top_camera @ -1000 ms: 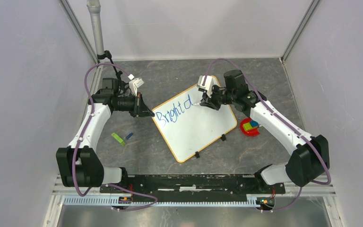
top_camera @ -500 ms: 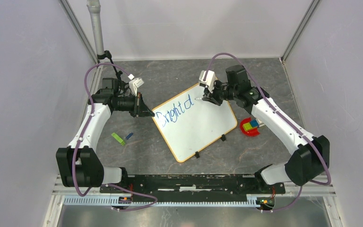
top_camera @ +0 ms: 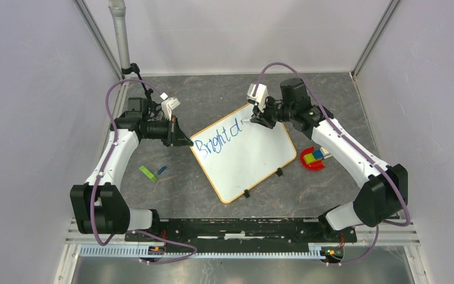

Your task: Write a sentence on the whiteboard

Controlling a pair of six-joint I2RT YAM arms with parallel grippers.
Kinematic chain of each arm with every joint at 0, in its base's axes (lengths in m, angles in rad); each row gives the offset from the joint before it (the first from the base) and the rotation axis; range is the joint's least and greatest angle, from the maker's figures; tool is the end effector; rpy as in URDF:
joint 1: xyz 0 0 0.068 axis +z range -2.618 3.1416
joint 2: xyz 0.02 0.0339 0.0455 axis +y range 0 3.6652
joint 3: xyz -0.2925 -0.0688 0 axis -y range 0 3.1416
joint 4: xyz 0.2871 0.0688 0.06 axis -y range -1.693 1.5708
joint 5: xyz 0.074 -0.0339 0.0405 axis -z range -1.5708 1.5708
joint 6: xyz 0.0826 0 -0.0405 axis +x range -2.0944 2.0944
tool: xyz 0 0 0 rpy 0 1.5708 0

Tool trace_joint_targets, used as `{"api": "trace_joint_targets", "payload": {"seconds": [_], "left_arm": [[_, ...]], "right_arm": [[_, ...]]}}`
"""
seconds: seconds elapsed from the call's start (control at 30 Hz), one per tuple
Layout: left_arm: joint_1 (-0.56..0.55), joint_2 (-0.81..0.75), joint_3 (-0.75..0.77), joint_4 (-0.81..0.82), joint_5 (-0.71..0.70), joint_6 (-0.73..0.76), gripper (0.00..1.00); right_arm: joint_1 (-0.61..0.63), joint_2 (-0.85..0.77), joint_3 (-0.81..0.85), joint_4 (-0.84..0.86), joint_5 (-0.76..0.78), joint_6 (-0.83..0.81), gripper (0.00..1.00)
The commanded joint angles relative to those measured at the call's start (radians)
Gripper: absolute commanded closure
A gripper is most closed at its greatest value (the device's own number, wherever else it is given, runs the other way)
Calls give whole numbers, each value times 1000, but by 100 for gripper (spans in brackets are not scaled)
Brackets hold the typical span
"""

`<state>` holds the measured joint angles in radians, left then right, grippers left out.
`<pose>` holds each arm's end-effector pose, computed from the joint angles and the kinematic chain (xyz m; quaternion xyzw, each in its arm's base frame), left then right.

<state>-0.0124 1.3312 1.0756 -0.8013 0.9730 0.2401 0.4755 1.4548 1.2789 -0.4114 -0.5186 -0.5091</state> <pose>0.3019 -0.0720 0.2782 0.2255 0.8332 -0.4237 0.2746 0.3374 0.2198 0.3321 -0.5094 0.6936 0.2183 0.4601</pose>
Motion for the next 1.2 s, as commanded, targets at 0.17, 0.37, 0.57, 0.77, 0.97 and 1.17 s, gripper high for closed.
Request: {"api": "trace_joint_targets", "payload": {"seconds": [0.17,0.37,0.57,0.77,0.97,1.17], "left_arm": [[-15,6,6,-26,-28,106,98],[-15,7,9,-26,-28,103,98],[-15,6,7,-26,-31,103,98],[-15,2,5,-26,-32,103,98],[-15,4,6,-26,-32,103,98],[-16,5,9,-26,-32,102,98]], "right_arm": [[-2,6,10,22,-27,6,100],[0,-20,-41,17,-33,-9,100],[0,-38,-73,8,-36,-26,100],[-1,-58,-91,-14,-9,-56,100],[-12,-54,-67,-27,9,-66,100],[-19,-38,-33,-8,33,-55,100]]}}
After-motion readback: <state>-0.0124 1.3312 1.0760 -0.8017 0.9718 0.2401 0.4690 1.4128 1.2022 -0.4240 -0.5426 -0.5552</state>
